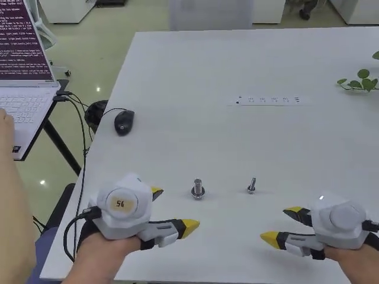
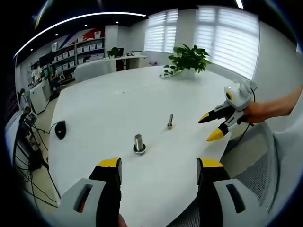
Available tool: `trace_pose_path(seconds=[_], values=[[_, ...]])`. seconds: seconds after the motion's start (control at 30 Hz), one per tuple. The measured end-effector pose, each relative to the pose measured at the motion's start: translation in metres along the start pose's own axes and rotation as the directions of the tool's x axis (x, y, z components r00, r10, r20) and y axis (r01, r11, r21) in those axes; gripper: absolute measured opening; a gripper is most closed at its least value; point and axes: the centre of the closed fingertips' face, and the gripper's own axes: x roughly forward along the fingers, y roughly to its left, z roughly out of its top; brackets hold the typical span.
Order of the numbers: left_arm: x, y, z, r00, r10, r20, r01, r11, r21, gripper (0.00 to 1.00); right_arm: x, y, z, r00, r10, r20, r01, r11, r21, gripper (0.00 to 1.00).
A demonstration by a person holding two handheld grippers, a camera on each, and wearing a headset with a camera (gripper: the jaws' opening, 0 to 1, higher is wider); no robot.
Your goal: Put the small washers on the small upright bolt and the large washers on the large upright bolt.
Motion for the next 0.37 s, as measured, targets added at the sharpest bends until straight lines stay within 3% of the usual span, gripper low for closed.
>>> trace_pose_path(seconds=[0.37], values=[[-0.012,0.002,-0.007,0.9999,0.013,0.001,-0.013,1.0,0.011,0.65,-0.022,-0.007,0.0,0.9966,-0.054,0.062,0.052,0.998,0.036,0.64]])
